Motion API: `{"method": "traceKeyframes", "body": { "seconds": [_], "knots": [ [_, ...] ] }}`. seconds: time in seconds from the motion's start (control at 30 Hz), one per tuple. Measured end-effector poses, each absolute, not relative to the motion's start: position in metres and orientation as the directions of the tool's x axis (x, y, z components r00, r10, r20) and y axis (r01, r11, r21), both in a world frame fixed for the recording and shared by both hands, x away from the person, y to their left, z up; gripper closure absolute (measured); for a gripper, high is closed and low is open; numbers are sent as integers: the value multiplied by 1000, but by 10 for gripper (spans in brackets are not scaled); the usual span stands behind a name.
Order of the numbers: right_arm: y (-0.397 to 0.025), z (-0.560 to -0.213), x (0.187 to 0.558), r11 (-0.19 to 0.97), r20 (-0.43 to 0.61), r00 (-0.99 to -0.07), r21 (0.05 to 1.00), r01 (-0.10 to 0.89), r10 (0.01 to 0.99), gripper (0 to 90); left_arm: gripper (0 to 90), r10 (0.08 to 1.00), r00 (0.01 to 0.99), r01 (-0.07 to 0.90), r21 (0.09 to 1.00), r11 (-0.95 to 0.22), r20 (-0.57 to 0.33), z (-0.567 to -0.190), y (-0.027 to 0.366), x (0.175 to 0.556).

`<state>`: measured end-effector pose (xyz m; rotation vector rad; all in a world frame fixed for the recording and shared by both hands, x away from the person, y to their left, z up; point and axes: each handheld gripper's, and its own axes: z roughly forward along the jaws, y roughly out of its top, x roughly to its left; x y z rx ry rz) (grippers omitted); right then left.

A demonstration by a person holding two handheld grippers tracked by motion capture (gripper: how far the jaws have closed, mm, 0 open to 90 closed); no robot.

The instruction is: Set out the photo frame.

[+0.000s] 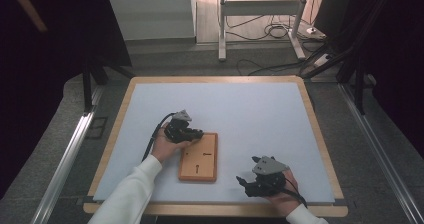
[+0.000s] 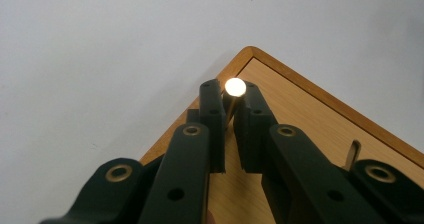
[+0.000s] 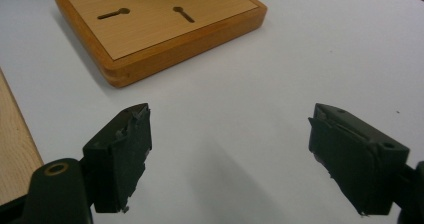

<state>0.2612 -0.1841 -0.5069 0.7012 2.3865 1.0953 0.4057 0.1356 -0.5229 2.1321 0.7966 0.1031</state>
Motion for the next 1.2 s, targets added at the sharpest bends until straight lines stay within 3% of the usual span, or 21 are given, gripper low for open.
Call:
{"method": "traceKeyframes", "body": {
  "seconds": [0.6,1.2],
  "knots": [
    [-130,-505,259,649,-251,-823,740,176,510,115,836,570,784,540,721,-434,-245,-522,138,413],
    [-89,-523,265,761,-376,-811,637,126,449,80,834,548,778,574,702,-421,-308,-522,142,424]
  ]
}}
